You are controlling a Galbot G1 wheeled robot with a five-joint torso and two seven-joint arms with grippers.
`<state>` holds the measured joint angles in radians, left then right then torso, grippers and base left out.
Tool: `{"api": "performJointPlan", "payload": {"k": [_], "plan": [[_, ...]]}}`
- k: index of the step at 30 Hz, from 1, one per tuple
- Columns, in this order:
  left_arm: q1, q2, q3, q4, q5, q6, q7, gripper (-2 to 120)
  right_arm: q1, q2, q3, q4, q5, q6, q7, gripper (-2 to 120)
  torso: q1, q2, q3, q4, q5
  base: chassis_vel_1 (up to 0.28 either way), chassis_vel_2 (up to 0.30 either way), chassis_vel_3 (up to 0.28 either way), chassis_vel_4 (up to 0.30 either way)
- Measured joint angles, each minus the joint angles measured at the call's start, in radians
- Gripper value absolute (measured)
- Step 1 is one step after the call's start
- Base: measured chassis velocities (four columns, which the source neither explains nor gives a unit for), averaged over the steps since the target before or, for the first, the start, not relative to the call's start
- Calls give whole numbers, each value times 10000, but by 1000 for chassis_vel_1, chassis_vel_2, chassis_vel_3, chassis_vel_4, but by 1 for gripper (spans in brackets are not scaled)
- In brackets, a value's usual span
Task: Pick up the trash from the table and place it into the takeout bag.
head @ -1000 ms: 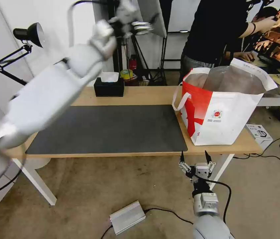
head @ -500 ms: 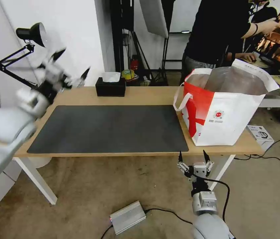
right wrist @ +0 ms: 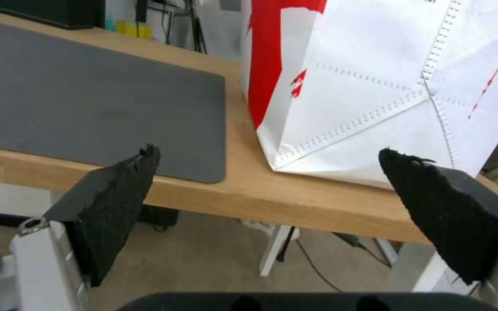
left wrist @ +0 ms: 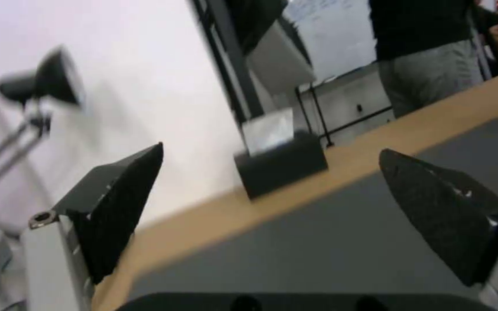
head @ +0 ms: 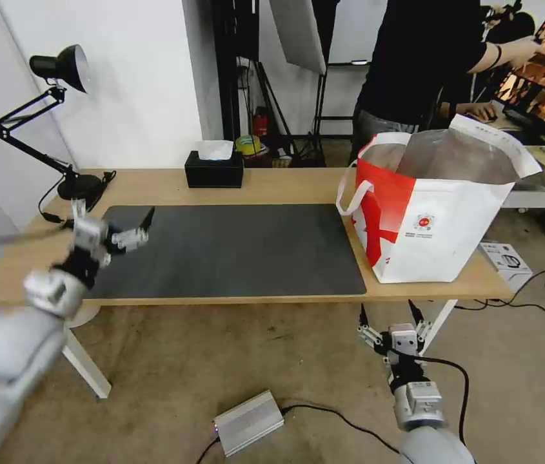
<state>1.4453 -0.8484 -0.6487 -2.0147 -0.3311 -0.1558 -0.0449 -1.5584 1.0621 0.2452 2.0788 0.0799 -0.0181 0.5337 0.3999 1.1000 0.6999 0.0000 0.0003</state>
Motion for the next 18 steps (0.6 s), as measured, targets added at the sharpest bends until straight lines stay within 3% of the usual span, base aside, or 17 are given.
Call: {"api": "performJointPlan", "payload": {"k": [2,6,11,18], "plan": [[277,-338,-57,-78,133,-31,-58,100,-6,-1,-2,-3,-8,0,-3,99,0,0,0,2,-5,0,0,0,0],[1440,-1858,-112,-371,890,-381,-393,100,-88,37,1,-43,-83,0,-3,100,0,0,0,1,-3,0,0,0,0],[2071,-2730,6,-597,1280,-625,-716,100,-146,48,18,-45,-151,23,-2,100,0,0,0,0,0,0,0,0,0],[2512,-3324,257,-601,1765,-1064,-994,100,-167,48,14,-11,-171,41,3,100,0,1,0,0,-1,0,0,0,0]]}}
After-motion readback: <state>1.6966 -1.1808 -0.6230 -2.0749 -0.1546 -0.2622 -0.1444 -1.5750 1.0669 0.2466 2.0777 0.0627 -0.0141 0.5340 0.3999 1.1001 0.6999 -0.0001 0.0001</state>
